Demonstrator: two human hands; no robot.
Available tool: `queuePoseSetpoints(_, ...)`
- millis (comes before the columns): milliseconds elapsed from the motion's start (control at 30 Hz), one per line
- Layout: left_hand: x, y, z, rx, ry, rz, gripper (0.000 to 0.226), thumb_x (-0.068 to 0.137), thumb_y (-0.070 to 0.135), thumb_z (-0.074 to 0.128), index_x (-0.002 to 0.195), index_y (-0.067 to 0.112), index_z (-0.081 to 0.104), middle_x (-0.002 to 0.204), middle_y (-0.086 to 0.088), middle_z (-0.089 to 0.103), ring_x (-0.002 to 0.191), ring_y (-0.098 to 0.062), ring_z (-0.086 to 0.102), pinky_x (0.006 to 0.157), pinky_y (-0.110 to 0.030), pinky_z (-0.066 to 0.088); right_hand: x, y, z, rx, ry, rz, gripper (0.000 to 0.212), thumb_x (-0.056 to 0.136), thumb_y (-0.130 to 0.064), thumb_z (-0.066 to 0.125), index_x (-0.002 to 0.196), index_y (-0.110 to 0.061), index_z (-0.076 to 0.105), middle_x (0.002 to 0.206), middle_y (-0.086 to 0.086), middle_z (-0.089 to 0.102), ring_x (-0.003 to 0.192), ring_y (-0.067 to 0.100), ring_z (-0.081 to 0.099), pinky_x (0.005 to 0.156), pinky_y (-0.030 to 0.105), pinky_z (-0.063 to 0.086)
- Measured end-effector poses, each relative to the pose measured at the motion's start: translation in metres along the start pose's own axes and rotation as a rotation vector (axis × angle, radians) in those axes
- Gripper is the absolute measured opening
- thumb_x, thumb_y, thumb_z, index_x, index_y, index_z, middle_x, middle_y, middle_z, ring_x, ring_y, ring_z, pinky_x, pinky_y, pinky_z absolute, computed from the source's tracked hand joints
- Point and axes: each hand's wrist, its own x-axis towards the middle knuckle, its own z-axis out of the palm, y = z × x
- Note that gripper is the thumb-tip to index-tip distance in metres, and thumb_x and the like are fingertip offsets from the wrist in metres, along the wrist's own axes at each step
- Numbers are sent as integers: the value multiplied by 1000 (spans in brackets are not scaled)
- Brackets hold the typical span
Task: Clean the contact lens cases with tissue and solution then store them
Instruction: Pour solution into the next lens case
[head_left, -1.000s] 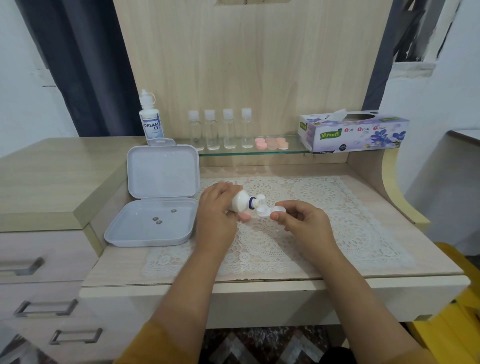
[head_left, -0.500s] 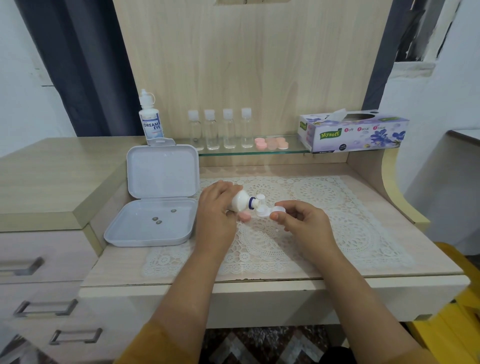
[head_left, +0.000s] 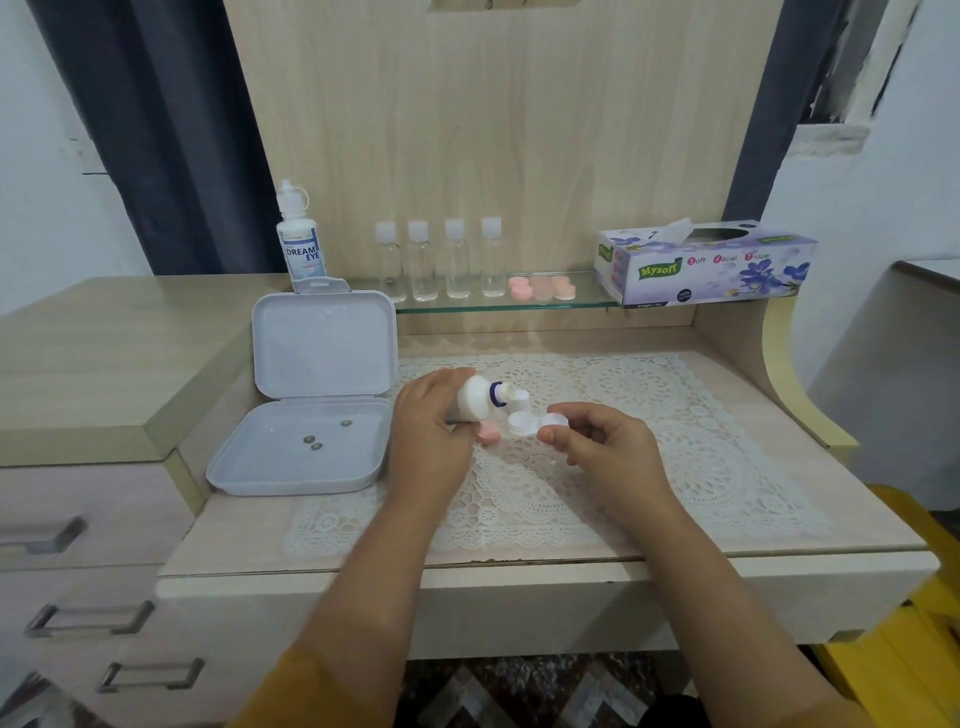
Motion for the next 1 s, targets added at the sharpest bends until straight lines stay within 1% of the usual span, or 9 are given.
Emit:
queuePoseSetpoints(100, 1, -3, 1, 10, 8, -19, 55, 70, -6, 72, 115, 24, 65, 110, 15, 55, 113, -11, 45, 95, -27, 37, 0, 0, 0, 11, 0, 6, 23, 78, -20, 78, 86, -39, 69, 79, -9, 71, 64, -2, 59, 66, 11, 48)
queuePoseSetpoints(267, 1, -4, 2, 18, -23, 33, 56, 69, -5, 73, 116, 24, 65, 109, 20, 56, 111, -11, 45, 96, -30, 38, 0, -1, 0, 23, -24, -11, 21, 78, -17, 78, 86, -35, 70, 79, -10, 72, 67, 0, 61, 65, 15, 51)
queuePoseSetpoints(433, 0, -5, 4, 37, -56, 39, 61, 65, -1, 77, 118, 25, 64, 116, 14, 60, 113, -13, 46, 97, -35, 40, 1, 1, 0, 34, -39, 1, 20, 76, -17, 80, 92, -26, 72, 80, -2, 72, 70, 5, 63, 64, 16, 51)
queuePoseSetpoints(533, 0, -6, 4, 51, -69, 66, 58, 67, -1, 74, 117, 27, 65, 117, 12, 62, 112, -13, 47, 96, -37, 41, 2, 3, 0, 35, -44, 5, 22, 74, -18, 81, 94, -23, 73, 81, 2, 72, 72, 10, 64, 66, 20, 52)
queuePoseSetpoints(700, 1, -8, 5, 81, -100, 124, 52, 68, 2, 75, 112, 29, 66, 112, 16, 62, 106, -14, 48, 93, -41, 42, 2, 2, 0, 68, -58, 10, 20, 74, -15, 81, 91, -20, 73, 78, -1, 72, 69, 7, 63, 64, 19, 51)
queuePoseSetpoints(767, 0, -5, 5, 64, -98, 142, 50, 67, 2, 76, 111, 25, 67, 109, 17, 60, 104, -6, 46, 95, -46, 41, 2, 2, -1, 75, -61, 7, 20, 74, -15, 81, 91, -20, 74, 78, -1, 72, 68, 7, 63, 63, 19, 50)
queuePoseSetpoints(867, -2, -2, 4, 44, -96, 184, 48, 67, 0, 77, 109, 20, 69, 106, 20, 57, 100, 19, 38, 98, -52, 39, 1, 2, -1, 71, -61, 5, 20, 74, -15, 81, 91, -20, 74, 76, -3, 72, 67, 5, 63, 62, 18, 50)
queuePoseSetpoints(933, -2, -2, 4, 43, -101, 198, 47, 67, -1, 76, 108, 19, 69, 105, 21, 56, 103, 25, 35, 99, -55, 38, 1, 2, 0, 73, -59, 8, 20, 74, -14, 81, 91, -20, 73, 75, -4, 72, 67, 5, 62, 62, 17, 50)
queuePoseSetpoints(1000, -2, -2, 4, 44, -104, 209, 46, 67, -2, 74, 108, 19, 69, 106, 21, 55, 104, 26, 34, 99, -57, 37, 1, 1, 0, 75, -64, 5, 20, 73, -13, 81, 91, -19, 73, 76, -3, 72, 68, 6, 63, 61, 17, 50)
